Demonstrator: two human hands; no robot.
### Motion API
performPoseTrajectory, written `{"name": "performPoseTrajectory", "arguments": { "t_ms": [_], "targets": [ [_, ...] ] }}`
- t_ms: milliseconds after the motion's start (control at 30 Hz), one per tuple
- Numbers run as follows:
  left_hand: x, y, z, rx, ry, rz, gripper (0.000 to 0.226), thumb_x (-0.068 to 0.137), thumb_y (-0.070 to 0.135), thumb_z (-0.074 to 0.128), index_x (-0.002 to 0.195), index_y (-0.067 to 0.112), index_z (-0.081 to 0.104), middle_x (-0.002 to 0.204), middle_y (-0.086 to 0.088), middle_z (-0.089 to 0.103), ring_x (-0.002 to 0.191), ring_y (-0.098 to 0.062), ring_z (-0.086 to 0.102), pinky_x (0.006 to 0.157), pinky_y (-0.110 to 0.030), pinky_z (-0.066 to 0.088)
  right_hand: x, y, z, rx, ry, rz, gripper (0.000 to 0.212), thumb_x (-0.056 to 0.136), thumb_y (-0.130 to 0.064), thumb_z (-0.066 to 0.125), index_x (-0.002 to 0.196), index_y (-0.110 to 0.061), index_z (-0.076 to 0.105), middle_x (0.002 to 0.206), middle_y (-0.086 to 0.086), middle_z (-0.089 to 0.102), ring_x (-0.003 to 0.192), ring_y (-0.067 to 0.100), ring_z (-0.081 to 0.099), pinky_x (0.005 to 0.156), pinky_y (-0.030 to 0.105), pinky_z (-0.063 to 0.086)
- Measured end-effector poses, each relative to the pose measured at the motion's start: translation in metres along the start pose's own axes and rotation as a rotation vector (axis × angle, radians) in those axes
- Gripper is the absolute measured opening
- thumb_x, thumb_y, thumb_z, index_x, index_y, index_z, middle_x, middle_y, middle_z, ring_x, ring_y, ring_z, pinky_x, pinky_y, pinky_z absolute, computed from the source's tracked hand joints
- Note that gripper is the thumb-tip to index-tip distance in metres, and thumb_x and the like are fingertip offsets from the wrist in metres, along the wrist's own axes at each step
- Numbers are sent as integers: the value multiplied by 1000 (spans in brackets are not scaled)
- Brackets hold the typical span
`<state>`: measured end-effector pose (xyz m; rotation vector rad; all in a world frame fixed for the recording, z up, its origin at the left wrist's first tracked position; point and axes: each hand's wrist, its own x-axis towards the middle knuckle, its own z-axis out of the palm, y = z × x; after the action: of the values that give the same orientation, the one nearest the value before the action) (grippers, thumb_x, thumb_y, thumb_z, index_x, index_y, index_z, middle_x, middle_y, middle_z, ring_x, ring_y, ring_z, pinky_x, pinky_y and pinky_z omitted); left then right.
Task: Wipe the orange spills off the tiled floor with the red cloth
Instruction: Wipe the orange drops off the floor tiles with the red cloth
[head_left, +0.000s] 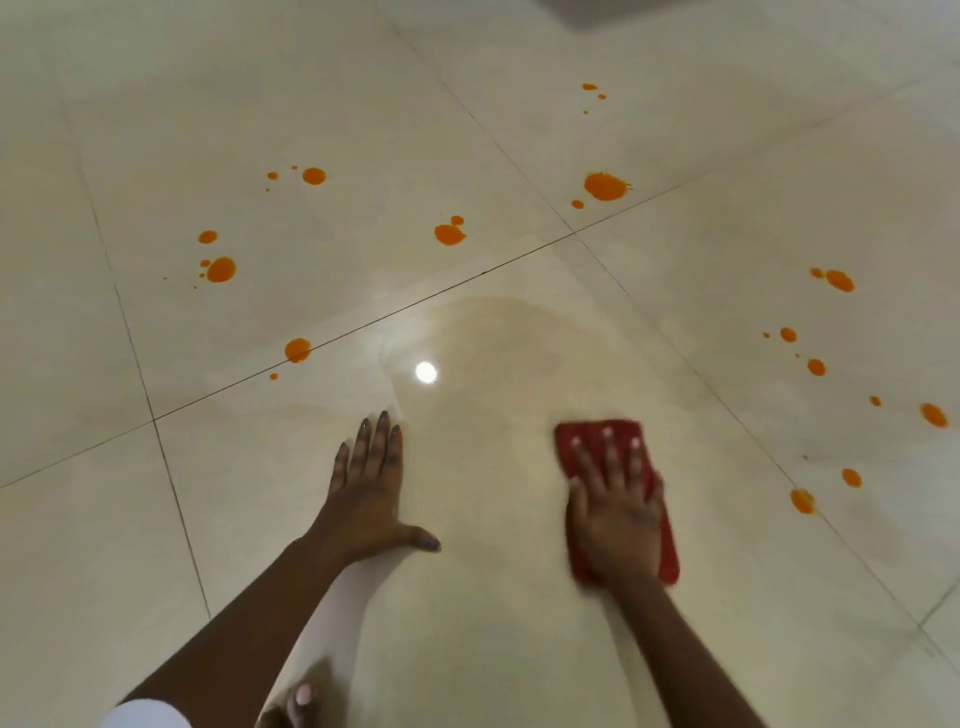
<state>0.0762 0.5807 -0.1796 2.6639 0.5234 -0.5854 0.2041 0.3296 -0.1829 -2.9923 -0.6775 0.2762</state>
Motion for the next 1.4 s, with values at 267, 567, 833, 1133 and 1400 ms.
{"name": "performPoseTrajectory", "arguments": {
  "t_ms": [267, 567, 833, 1133, 1400],
  "targets": [
    [-41, -18, 1, -19, 15, -110, 137, 60, 80, 59, 146, 10, -21, 151, -9, -35, 141, -25, -30, 116, -43, -12, -6, -114, 21, 15, -68, -412, 51, 93, -39, 30, 144, -37, 28, 156, 3, 20, 144, 33, 11, 113, 56, 12],
    [-57, -59, -3, 63, -9, -156, 135, 60, 84, 53, 146, 10, -21, 150, -12, -36, 141, -30, -29, 116, -48, -9, 67, -116, 3, 68, -90, -68, 53, 97, -42, 25, 147, -42, 7, 160, 2, 0, 145, 28, -10, 113, 55, 1],
    [-38, -110, -19, 24, 53, -215, 136, 57, 86, 51, 147, 12, -19, 152, -10, -34, 142, -31, -27, 115, -49, -9, 17, -143, 16, -43, -9, -451, 48, 89, -38, 37, 136, -39, 43, 149, 3, 38, 139, 32, 29, 105, 60, 26],
    [-44, -125, -20, -101, 53, -222, 135, 60, 84, 51, 143, 12, -27, 144, -4, -43, 134, -26, -37, 114, -47, -16, 37, -250, 19, -75, -159, -538, 51, 95, -43, 24, 146, -35, 24, 157, 5, 16, 144, 34, 5, 112, 56, 13],
    [-22, -174, -61, -111, 66, -258, 135, 60, 82, 56, 147, 8, -16, 154, -10, -30, 142, -30, -26, 116, -47, -11, 111, -256, 2, -29, -138, -193, 55, 98, -47, 15, 144, -34, -12, 159, 4, -10, 144, 29, -15, 115, 54, 3]
  ]
}}
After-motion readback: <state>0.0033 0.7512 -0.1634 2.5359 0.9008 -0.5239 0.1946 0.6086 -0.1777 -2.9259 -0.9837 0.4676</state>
